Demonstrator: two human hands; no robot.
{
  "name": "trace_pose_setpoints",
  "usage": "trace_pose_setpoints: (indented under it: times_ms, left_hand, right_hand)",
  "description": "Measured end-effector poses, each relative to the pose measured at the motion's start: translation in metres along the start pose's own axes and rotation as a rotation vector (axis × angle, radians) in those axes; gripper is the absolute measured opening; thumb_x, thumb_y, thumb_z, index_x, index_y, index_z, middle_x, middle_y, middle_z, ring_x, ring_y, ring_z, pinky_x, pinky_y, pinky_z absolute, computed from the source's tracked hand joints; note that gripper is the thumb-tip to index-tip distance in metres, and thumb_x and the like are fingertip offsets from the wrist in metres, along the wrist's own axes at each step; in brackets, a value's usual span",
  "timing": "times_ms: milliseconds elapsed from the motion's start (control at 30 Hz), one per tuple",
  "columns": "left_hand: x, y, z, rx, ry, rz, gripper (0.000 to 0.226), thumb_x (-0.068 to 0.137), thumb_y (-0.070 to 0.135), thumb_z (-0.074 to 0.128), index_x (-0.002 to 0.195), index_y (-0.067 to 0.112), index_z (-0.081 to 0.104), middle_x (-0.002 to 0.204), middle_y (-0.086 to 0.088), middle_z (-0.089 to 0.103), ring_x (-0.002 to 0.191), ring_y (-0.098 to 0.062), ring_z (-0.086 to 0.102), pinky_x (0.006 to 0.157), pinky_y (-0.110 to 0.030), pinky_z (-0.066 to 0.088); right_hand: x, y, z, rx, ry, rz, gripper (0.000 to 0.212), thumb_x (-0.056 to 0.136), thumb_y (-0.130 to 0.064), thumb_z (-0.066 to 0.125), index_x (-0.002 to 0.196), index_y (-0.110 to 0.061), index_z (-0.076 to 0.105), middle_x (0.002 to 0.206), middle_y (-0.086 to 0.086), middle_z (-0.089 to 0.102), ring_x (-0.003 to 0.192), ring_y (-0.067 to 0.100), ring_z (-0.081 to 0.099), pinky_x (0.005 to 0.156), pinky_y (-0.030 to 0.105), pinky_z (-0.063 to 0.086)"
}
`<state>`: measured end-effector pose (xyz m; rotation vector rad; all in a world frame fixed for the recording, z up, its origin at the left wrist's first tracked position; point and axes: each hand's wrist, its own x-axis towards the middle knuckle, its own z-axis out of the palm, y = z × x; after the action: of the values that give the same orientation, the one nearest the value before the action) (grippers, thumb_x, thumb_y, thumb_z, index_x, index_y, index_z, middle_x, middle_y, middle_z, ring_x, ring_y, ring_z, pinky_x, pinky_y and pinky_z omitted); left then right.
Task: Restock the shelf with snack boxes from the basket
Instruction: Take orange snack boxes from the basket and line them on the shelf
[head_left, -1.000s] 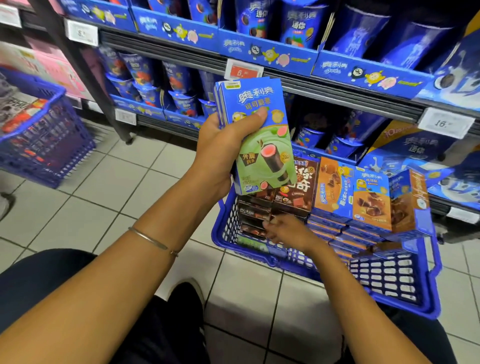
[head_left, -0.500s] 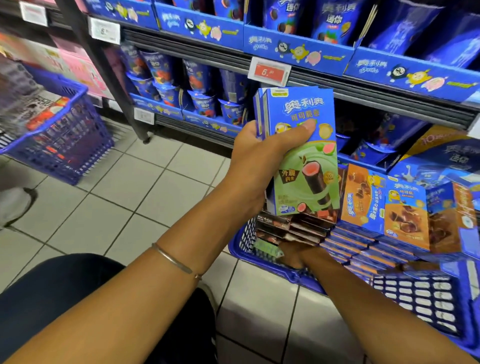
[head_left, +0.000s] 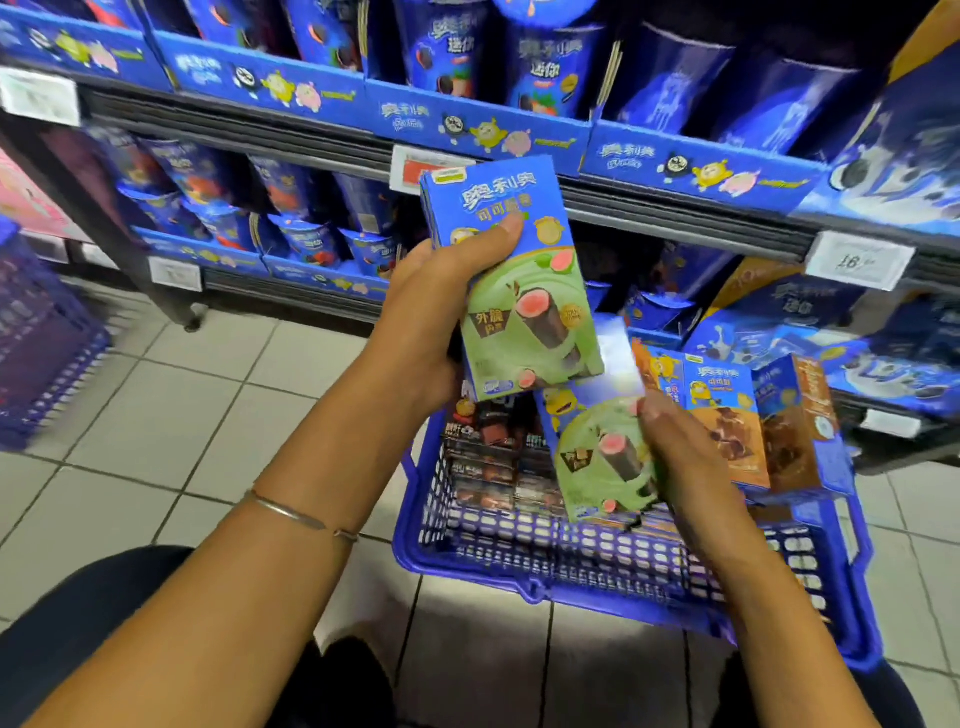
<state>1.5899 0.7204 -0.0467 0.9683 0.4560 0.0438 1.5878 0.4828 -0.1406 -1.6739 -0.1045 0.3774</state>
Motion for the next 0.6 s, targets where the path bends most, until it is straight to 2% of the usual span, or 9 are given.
trace_pose_setpoints:
  times_ms: [67, 100, 133, 200, 267, 367, 433, 500, 600]
  left_hand:
    - [0.011, 0.003, -0.003, -0.01, -0.067, -0.015, 0.033, 0.096, 0.021, 0.073, 0.123, 0.002, 0.073, 0.113, -0.015, 0.079, 0.096, -0.034, 0.077, 0.087, -0.048, 0.064]
    - [0.017, 0.003, -0.004, -0.014, -0.114, -0.026, 0.021, 0.097, 0.02, 0.071, 0.112, 0.007, 0.077, 0.105, -0.013, 0.08, 0.088, -0.03, 0.078, 0.085, -0.046, 0.064]
    - [0.021, 0.003, -0.006, -0.02, -0.147, -0.042, 0.014, 0.097, 0.019, 0.071, 0.103, 0.01, 0.079, 0.1, -0.011, 0.081, 0.083, -0.027, 0.078, 0.082, -0.044, 0.065]
    - [0.028, 0.007, -0.009, -0.033, -0.174, -0.067, 0.012, 0.092, 0.019, 0.072, 0.099, 0.011, 0.078, 0.095, -0.01, 0.081, 0.078, -0.026, 0.079, 0.078, -0.041, 0.065]
    - [0.028, 0.012, -0.008, -0.044, -0.151, -0.095, 0.024, 0.084, 0.022, 0.073, 0.105, 0.009, 0.075, 0.094, -0.01, 0.081, 0.077, -0.025, 0.079, 0.076, -0.039, 0.066]
    - [0.018, 0.026, -0.002, -0.02, -0.028, -0.183, 0.041, 0.088, 0.021, 0.071, 0.123, 0.0, 0.069, 0.107, -0.017, 0.078, 0.084, -0.03, 0.076, 0.078, -0.039, 0.064]
    - [0.005, 0.04, 0.004, 0.02, 0.04, -0.223, 0.053, 0.093, 0.016, 0.071, 0.14, -0.007, 0.059, 0.131, -0.029, 0.069, 0.108, -0.043, 0.072, 0.094, -0.051, 0.06]
    - [-0.013, 0.067, 0.012, 0.047, 0.072, -0.255, 0.066, 0.088, 0.015, 0.079, 0.145, -0.007, 0.054, 0.142, -0.033, 0.061, 0.128, -0.052, 0.061, 0.111, -0.063, 0.049]
    - [-0.046, 0.131, 0.03, 0.058, 0.091, -0.27, 0.075, 0.078, 0.02, 0.087, 0.143, -0.004, 0.058, 0.135, -0.027, 0.068, 0.12, -0.044, 0.068, 0.111, -0.065, 0.048]
  right_hand:
    - [0.014, -0.013, -0.003, 0.122, 0.174, 0.044, 0.03, 0.102, -0.036, 0.051, 0.116, -0.021, 0.072, 0.119, 0.003, 0.072, 0.11, 0.018, 0.068, 0.096, 0.035, 0.054]
    - [0.02, -0.023, -0.005, 0.17, 0.242, 0.064, 0.033, 0.104, -0.035, 0.048, 0.118, -0.016, 0.071, 0.124, 0.01, 0.07, 0.114, 0.026, 0.066, 0.097, 0.041, 0.053]
    - [0.024, -0.033, -0.005, 0.226, 0.272, 0.062, 0.036, 0.105, -0.036, 0.045, 0.113, -0.016, 0.074, 0.121, 0.01, 0.072, 0.109, 0.026, 0.068, 0.088, 0.04, 0.056]
    - [0.031, -0.058, -0.008, 0.398, 0.287, 0.057, 0.043, 0.104, -0.042, 0.043, 0.095, -0.026, 0.081, 0.103, -0.002, 0.078, 0.09, 0.015, 0.074, 0.065, 0.028, 0.06]
    - [0.033, -0.088, -0.012, 0.554, 0.31, 0.051, 0.037, 0.1, -0.044, 0.05, 0.088, -0.03, 0.083, 0.097, -0.007, 0.079, 0.083, 0.01, 0.076, 0.06, 0.025, 0.059]
    - [0.033, -0.132, 0.003, 0.604, 0.225, 0.063, 0.027, 0.091, -0.034, 0.058, 0.085, -0.022, 0.082, 0.091, -0.005, 0.079, 0.082, 0.011, 0.075, 0.07, 0.028, 0.061]
    - [0.029, -0.161, 0.023, 0.559, 0.15, 0.121, 0.035, 0.094, -0.028, 0.052, 0.08, -0.021, 0.083, 0.086, -0.003, 0.079, 0.078, 0.011, 0.075, 0.074, 0.03, 0.062]
    - [0.022, -0.2, 0.041, 0.507, 0.119, 0.147, 0.042, 0.1, -0.022, 0.047, 0.078, -0.02, 0.082, 0.083, -0.002, 0.078, 0.076, 0.011, 0.074, 0.077, 0.032, 0.06]
    - [0.007, -0.274, 0.054, 0.5, 0.074, 0.181, 0.027, 0.096, -0.023, 0.051, 0.095, -0.012, 0.075, 0.089, 0.004, 0.077, 0.078, 0.016, 0.073, 0.078, 0.032, 0.058]
